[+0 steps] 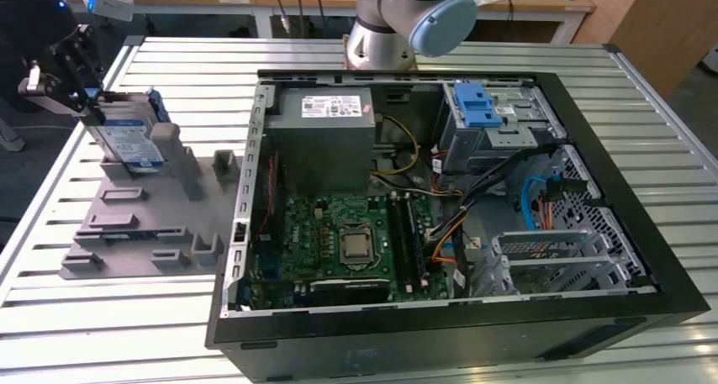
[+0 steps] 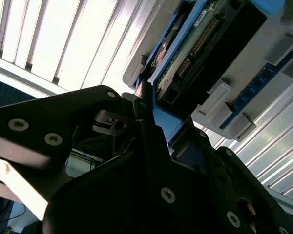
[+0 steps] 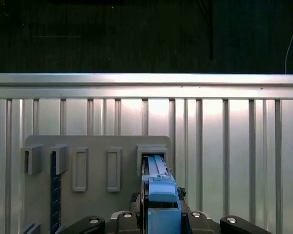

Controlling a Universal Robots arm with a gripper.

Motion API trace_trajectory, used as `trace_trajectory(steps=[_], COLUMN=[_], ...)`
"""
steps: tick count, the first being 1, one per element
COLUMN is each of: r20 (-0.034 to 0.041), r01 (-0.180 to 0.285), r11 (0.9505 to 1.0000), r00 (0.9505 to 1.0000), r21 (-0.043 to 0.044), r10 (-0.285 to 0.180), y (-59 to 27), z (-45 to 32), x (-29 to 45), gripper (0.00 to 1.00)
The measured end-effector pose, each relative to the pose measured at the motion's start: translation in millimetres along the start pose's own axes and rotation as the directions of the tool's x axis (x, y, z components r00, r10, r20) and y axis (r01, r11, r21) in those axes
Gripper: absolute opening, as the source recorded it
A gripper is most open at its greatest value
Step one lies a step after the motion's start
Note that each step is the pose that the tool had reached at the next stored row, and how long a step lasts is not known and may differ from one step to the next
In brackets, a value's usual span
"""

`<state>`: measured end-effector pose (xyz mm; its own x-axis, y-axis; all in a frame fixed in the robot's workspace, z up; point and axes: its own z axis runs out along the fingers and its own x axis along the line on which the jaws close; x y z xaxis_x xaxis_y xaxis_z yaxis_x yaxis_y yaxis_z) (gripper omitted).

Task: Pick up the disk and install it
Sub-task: 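Pick up the disk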

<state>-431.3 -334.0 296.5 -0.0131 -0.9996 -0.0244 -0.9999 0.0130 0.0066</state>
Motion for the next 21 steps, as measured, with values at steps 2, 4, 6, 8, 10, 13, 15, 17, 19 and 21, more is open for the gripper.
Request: trace_trajectory(steps=[2,4,6,8,10,13,15,17,19,21], r20=[0.0001,0.0,0.0,0.0,0.0,0.0,0.0,0.0,0.0,0.0], r01=[0.0,0.0,0.0,0.0,0.0,0.0,0.0,0.0,0.0,0.0], r11=[1.0,1.0,1.0,1.0,1.0,1.0,1.0,1.0,1.0,1.0], r00=[1.0,1.0,1.0,1.0,1.0,1.0,1.0,1.0,1.0,1.0], r21=[0.0002,0.0001,0.0001,0.0001,0.0001,0.0,0.0001,0.0,0.0,0.0002], r10=[0.0,0.0,0.0,0.0,0.0,0.0,0.0,0.0,0.0,0.0], y=[0.0,0.0,0.0,0.0,0.0,0.0,0.0,0.0,0.0,0.0], z=[-0.5,-1.0,-1.6,-2.2,-2.7,-3.6,-4.1,-4.7,-5.2,-5.3], x=[0.0,0.0,0.0,-0.1,-0.1,-0.1,-0.1,-0.1,-0.1,-0.1], gripper=[0.36,0.36,0.36,0.36,0.36,0.36,0.36,0.36,0.36,0.36])
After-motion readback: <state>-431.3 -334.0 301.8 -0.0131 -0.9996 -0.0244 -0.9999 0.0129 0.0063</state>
